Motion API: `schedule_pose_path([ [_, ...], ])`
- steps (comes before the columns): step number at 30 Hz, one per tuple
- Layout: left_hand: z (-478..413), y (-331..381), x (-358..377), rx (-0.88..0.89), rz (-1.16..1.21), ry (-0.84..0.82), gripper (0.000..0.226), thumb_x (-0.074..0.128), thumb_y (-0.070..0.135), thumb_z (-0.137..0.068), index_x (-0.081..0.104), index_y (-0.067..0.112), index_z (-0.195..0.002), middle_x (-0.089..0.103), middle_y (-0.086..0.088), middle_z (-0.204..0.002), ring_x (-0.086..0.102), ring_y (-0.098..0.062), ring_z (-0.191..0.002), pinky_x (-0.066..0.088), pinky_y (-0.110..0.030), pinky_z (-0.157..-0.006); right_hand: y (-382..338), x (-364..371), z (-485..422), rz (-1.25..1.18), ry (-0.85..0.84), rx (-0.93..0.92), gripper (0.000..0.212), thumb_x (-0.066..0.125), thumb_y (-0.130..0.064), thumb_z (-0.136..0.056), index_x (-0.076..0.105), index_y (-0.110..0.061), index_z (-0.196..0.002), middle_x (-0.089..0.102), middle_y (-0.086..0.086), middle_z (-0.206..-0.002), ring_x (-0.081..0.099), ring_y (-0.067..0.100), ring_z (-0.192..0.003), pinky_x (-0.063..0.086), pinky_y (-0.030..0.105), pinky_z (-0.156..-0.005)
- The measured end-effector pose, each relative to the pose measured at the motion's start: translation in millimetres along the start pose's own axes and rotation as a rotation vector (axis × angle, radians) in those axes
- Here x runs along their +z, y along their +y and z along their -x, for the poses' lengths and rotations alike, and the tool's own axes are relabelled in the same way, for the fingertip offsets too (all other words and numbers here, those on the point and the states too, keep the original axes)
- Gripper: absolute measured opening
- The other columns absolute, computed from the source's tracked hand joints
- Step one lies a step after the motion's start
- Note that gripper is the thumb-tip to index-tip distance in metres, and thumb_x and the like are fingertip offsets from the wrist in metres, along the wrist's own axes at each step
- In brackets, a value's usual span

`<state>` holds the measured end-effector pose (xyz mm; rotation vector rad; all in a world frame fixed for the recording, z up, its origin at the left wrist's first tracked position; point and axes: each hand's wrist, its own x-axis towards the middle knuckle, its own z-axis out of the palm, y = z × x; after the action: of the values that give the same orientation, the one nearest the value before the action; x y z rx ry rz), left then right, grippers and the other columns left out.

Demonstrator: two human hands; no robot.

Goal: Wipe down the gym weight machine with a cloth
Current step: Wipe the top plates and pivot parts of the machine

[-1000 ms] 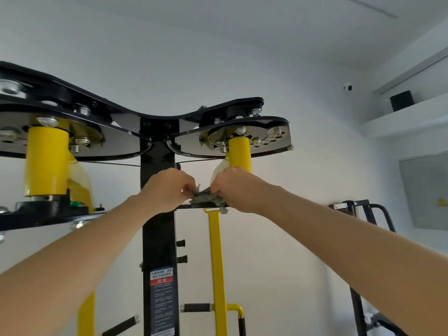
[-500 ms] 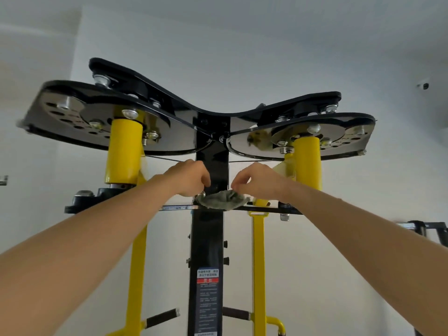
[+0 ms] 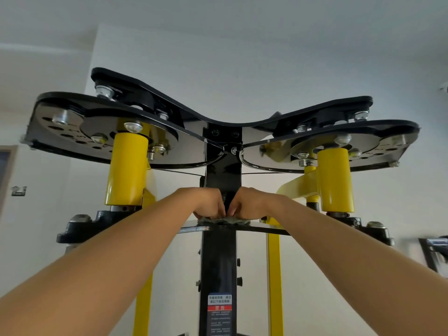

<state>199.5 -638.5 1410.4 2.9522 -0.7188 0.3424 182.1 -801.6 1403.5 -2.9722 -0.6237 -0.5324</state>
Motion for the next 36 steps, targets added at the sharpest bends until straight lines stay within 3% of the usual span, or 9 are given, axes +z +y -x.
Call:
schedule_pose_path([
  [5,-2,1,1,-0.036,-0.026,-0.048,0.038,0.057,0.004,-0.092,0.076,0.027,-0.114,0.072,-0.005,-0.113,0.067,-0.023,-0.096,0.059,-0.034,-0.089,3,2,-9,-0.056,-0.036,0.012,0.027,0.060,-0.014,-0.092,0.077,-0.021,-0.113,0.075,0.003,-0.110,0.070,0.025,-0.100,0.057,0.034,-0.093],
  [13,45,16,-30,-0.187,-0.215,-0.178,0.022,0.065,0.009,-0.094,0.072,0.008,-0.115,0.070,-0.011,-0.112,0.069,-0.023,-0.092,0.060,-0.034,-0.087,-25,2,7,-0.303,-0.040,-0.166,0.033,0.064,-0.010,-0.090,0.074,-0.020,-0.120,0.071,-0.003,-0.112,0.064,0.011,-0.098,0.051,0.018,-0.084],
  [18,81,18,-47,-0.252,-0.421,-0.296,0.009,0.067,0.015,-0.095,0.071,0.012,-0.102,0.071,-0.015,-0.117,0.069,-0.024,-0.086,0.061,-0.035,-0.089,-56,5,9,-0.417,-0.027,-0.290,0.029,0.068,-0.009,-0.086,0.078,-0.025,-0.108,0.074,-0.005,-0.105,0.066,0.025,-0.107,0.055,0.041,-0.098],
  [20,94,18,-51,-0.232,-0.419,-0.291,0.005,0.067,0.012,-0.095,0.071,0.014,-0.097,0.071,-0.012,-0.110,0.068,-0.022,-0.081,0.061,-0.028,-0.076,-61,2,12,-0.425,-0.041,-0.323,0.028,0.071,-0.011,-0.085,0.079,-0.028,-0.106,0.073,-0.014,-0.097,0.065,0.021,-0.106,0.055,0.040,-0.099],
  [22,105,16,-53,-0.180,-0.407,-0.246,0.006,0.068,0.012,-0.094,0.072,0.017,-0.095,0.068,-0.002,-0.093,0.066,-0.019,-0.080,0.057,-0.023,-0.066,-62,-1,15,-0.412,-0.054,-0.344,0.024,0.075,-0.016,-0.085,0.079,-0.028,-0.105,0.073,-0.017,-0.094,0.064,0.017,-0.103,0.055,0.038,-0.099],
  [26,125,6,-48,-0.031,-0.424,-0.039,0.010,0.072,0.032,-0.092,0.076,0.028,-0.100,0.069,0.010,-0.096,0.065,-0.015,-0.094,0.057,-0.032,-0.078,-50,-4,18,-0.321,0.003,-0.333,0.013,0.078,-0.022,-0.084,0.080,-0.023,-0.097,0.072,-0.016,-0.088,0.065,0.009,-0.092,0.053,0.033,-0.095],
  [30,152,3,-29,0.080,-0.719,0.199,0.032,0.052,0.057,-0.097,0.072,0.032,-0.101,0.066,0.012,-0.090,0.060,-0.013,-0.081,0.045,-0.028,-0.063,-24,-10,27,-0.170,0.001,-0.217,0.008,0.074,-0.017,-0.086,0.078,-0.021,-0.091,0.075,-0.004,-0.096,0.068,0.015,-0.094,0.056,0.031,-0.084],
  [33,166,-9,-10,0.139,-0.977,0.306,0.054,0.032,0.068,-0.098,0.071,0.030,-0.099,0.067,0.010,-0.082,0.060,-0.014,-0.078,0.043,-0.033,-0.080,-7,-20,38,-0.131,-0.058,-0.045,0.015,0.066,-0.026,-0.092,0.077,-0.020,-0.101,0.074,0.003,-0.105,0.069,0.017,-0.098,0.057,0.028,-0.081],
  [36,178,-26,4,0.198,-1.062,0.407,0.058,0.023,0.066,-0.099,0.068,0.030,-0.103,0.070,0.010,-0.089,0.061,-0.017,-0.085,0.040,-0.040,-0.092,-9,-17,40,-0.184,-0.057,-0.061,0.023,0.066,-0.035,-0.095,0.073,-0.027,-0.115,0.072,-0.002,-0.110,0.067,0.017,-0.103,0.058,0.030,-0.086],
])
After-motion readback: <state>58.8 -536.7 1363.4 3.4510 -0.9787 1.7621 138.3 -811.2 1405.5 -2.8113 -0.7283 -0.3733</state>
